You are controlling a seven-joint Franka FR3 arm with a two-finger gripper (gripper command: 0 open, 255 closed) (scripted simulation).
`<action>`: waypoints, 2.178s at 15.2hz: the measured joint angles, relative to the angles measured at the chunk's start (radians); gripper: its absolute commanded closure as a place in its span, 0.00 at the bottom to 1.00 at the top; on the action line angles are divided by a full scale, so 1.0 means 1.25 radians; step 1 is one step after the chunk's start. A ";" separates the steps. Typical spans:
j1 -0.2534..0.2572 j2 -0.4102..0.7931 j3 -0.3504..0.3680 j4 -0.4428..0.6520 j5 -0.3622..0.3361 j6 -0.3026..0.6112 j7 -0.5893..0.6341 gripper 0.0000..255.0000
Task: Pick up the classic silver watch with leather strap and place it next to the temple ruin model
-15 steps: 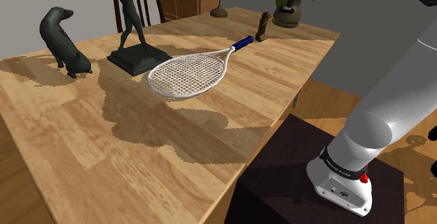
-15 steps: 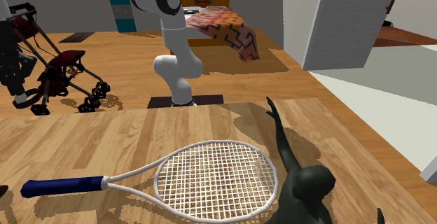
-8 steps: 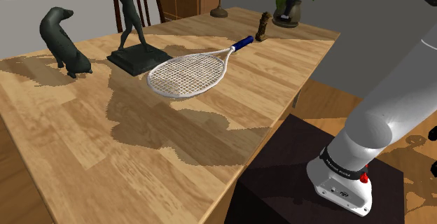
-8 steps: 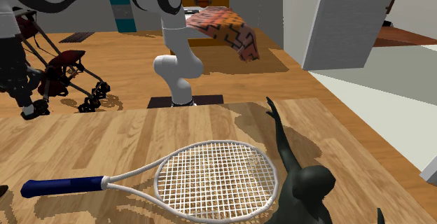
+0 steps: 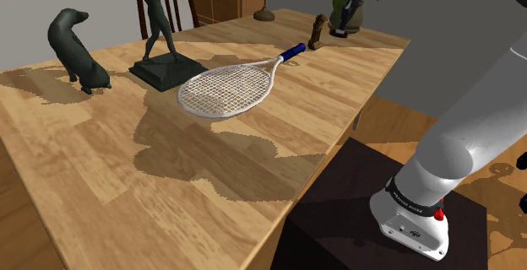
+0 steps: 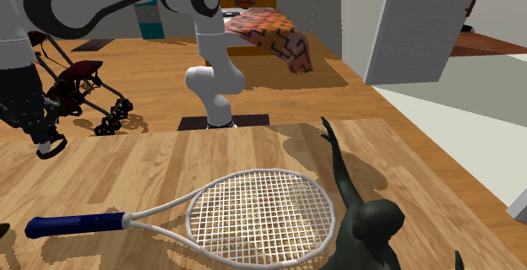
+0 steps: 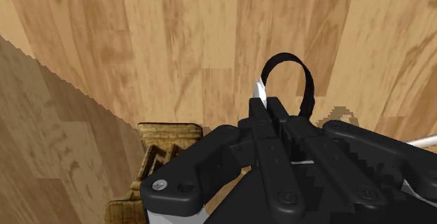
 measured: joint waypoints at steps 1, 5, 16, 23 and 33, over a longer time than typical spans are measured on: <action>0.000 0.000 0.000 -0.011 0.000 0.011 -0.001 1.00; 0.000 0.001 0.000 -0.054 0.001 0.055 -0.003 1.00; -0.001 0.019 -0.003 -0.153 0.012 0.170 -0.017 1.00; -0.001 0.027 -0.003 -0.171 0.017 0.196 -0.021 1.00; -0.002 0.016 -0.003 -0.150 0.011 0.165 -0.016 0.00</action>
